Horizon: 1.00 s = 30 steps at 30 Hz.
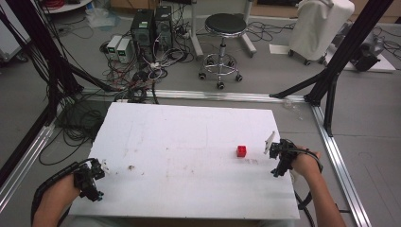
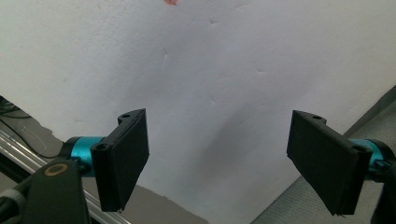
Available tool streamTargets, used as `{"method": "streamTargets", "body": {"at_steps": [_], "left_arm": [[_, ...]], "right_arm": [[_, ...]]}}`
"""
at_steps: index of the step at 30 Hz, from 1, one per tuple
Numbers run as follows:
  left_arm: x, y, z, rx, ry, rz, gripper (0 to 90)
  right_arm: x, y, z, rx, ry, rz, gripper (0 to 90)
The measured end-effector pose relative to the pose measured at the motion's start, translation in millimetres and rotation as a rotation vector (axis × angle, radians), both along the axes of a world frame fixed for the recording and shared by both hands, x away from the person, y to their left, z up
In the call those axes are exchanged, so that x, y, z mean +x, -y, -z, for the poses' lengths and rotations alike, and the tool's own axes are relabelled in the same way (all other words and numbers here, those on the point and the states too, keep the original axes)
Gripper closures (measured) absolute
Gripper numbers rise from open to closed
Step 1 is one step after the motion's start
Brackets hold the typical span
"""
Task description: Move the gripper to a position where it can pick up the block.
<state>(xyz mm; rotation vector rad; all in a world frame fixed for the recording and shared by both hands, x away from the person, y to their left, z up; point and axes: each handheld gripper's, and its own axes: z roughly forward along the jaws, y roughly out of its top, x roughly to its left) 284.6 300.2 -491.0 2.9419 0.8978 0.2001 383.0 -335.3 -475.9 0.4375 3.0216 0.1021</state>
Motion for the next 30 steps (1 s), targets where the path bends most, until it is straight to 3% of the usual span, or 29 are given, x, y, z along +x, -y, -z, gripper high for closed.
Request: {"method": "streamTargets", "body": {"at_steps": [4,18,30], "left_arm": [[0.3,-0.6,1.4,-0.002,-0.002,-0.003,21.2],[1.8,0.8,3.9,0.005,-0.006,0.002,21.2],[2.2,-0.7,5.6,0.005,-0.003,-0.002,21.2]], "right_arm": [[15.0,0.7,-8.3,0.011,0.015,-0.033,10.5],[42.4,-7.5,-32.9,0.014,0.037,-0.135,10.4],[63.4,-33.2,-51.2,-0.003,0.041,-0.242,10.4]]}}
